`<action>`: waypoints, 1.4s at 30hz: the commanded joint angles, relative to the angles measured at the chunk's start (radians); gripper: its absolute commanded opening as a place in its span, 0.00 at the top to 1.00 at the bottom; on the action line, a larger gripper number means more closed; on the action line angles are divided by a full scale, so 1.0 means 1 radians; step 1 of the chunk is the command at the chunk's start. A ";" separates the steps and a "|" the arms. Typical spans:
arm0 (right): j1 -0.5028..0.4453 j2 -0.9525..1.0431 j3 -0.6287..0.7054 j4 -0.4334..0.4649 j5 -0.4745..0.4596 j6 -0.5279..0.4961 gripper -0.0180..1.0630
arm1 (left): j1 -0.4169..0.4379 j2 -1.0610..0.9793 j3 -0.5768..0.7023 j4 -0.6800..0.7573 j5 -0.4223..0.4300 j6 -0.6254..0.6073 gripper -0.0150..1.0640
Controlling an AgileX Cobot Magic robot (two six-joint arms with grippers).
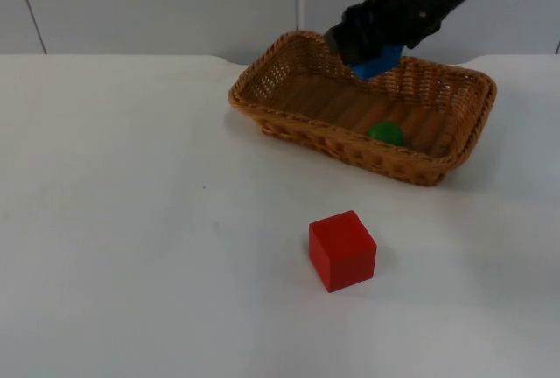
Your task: Place all geometric objects except the red cube into the basket.
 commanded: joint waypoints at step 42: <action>-0.059 -0.894 0.337 -0.020 0.031 0.008 0.03 | 0.003 0.006 0.005 0.015 -0.039 -0.006 0.02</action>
